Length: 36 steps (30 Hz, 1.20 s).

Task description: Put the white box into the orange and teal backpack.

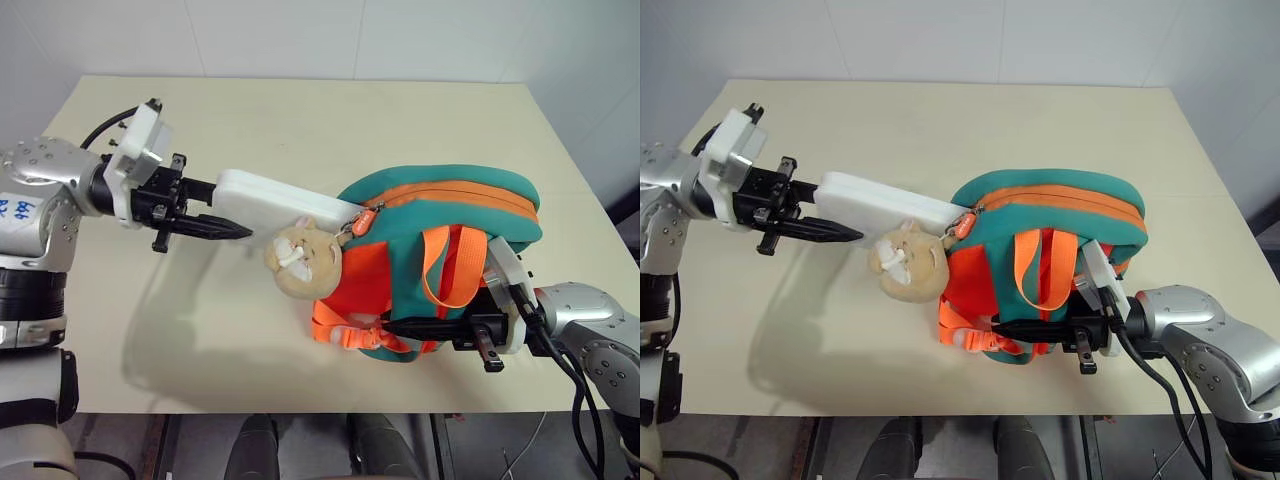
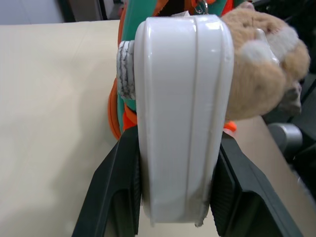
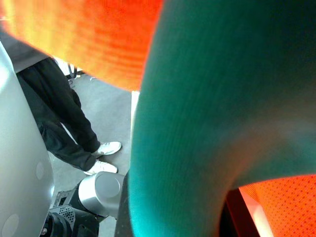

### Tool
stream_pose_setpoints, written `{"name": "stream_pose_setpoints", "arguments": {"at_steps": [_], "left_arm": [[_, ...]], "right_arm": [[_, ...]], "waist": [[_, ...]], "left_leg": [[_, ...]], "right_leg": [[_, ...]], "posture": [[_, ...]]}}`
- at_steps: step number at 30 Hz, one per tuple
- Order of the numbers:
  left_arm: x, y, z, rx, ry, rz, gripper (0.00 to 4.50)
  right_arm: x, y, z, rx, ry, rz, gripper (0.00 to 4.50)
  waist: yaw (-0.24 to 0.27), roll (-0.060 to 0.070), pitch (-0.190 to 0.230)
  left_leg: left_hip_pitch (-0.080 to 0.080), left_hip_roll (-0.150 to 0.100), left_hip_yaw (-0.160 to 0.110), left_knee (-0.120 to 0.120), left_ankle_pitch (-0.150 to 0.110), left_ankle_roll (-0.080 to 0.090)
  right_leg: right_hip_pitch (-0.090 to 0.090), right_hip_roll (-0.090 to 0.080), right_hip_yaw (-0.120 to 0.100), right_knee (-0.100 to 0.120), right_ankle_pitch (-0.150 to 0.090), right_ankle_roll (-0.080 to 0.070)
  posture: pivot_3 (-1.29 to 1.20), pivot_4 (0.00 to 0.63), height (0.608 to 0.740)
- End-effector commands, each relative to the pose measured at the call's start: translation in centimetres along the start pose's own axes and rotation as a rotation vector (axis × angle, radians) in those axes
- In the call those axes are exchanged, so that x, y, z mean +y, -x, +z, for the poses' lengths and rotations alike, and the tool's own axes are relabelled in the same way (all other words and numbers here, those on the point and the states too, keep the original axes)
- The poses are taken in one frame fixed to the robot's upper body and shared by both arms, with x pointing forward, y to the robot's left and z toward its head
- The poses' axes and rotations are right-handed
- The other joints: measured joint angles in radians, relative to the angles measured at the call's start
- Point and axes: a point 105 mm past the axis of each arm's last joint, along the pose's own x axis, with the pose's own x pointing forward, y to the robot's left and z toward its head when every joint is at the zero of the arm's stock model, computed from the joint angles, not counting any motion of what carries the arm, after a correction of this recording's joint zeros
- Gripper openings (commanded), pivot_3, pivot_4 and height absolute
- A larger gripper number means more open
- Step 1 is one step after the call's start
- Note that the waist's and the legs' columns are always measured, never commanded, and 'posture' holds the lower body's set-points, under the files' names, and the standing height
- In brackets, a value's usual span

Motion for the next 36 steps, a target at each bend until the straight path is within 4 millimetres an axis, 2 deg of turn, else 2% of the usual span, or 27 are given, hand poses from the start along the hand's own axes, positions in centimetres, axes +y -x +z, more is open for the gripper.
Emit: {"name": "stream_pose_setpoints", "arguments": {"at_steps": [1,8,11,15,20,24,30,33,36], "left_arm": [[0.7,-2.3,1.3,-0.054,-0.032,-0.038,1.40],[0.8,-8.7,0.9,-0.169,0.028,-0.130,1.40],[1.4,-10.5,0.4,-0.164,0.067,-0.115,1.40],[1.4,-12.1,-0.3,-0.123,0.078,-0.135,1.40],[1.4,-13.6,-0.1,-0.062,0.064,-0.163,1.40],[1.6,-14.0,-0.6,0.006,0.087,-0.153,2.67],[2.1,-14.2,0.1,-0.008,0.061,-0.121,4.46],[2.1,-13.7,0.8,-0.019,0.041,-0.109,4.46],[1.9,-11.8,1.9,-0.035,0.021,-0.098,4.46]], "right_arm": [[0.3,-0.4,0.2,-0.004,0.032,0.008,0.00],[-0.1,-0.9,0.3,-0.016,0.045,-0.003,0.00],[0.0,-0.9,0.2,-0.015,0.047,-0.006,0.00],[0.0,-1.0,0.3,-0.017,0.048,-0.013,0.00],[-0.1,-1.1,0.3,-0.019,0.050,-0.018,0.00],[-0.2,-1.2,0.3,-0.021,0.051,-0.020,0.00],[-0.4,-1.3,0.3,-0.025,0.055,-0.022,0.00],[-0.5,-1.4,0.3,-0.027,0.057,-0.023,0.00],[-0.5,-1.4,0.4,-0.029,0.058,-0.026,0.00]], "waist": [[0.000,0.000,0.000],[0.000,0.000,0.000],[0.001,0.000,0.000],[0.001,0.000,0.000],[0.007,0.000,0.000],[0.007,0.000,0.000],[0.001,0.000,0.000],[0.001,0.000,0.000],[0.000,0.000,0.000]], "left_leg": [[0.000,0.000,0.000,0.000,0.000,0.000],[0.000,0.000,-0.001,0.001,0.000,0.000],[0.000,0.000,-0.001,0.001,0.000,0.001],[0.000,0.000,-0.001,0.002,0.001,0.001],[0.000,-0.001,-0.001,0.002,0.001,0.001],[0.000,-0.001,-0.002,0.003,0.001,0.001],[0.000,-0.001,-0.002,0.003,0.001,0.001],[0.000,-0.001,-0.002,0.003,0.001,0.001],[0.000,-0.001,-0.002,0.003,0.001,0.001]], "right_leg": [[0.000,0.000,0.000,0.000,0.000,0.000],[0.000,0.000,0.000,0.001,0.001,0.001],[0.000,0.000,0.000,0.001,0.001,0.001],[0.000,0.000,0.000,0.001,0.001,0.001],[0.002,0.000,0.000,0.001,0.001,0.002],[0.002,0.000,0.000,0.001,0.001,0.002],[0.002,0.000,0.001,0.001,0.001,0.002],[0.002,0.000,0.001,0.001,0.001,0.002],[0.002,0.000,0.001,0.001,0.001,0.002]], "posture": [[0.00,0.150,0.740],[0.00,0.150,0.740],[0.00,0.150,0.740],[0.00,0.150,0.740],[0.00,0.150,0.740],[0.00,0.150,0.740],[0.00,0.150,0.740],[0.00,0.150,0.740],[0.00,0.150,0.740]]}}
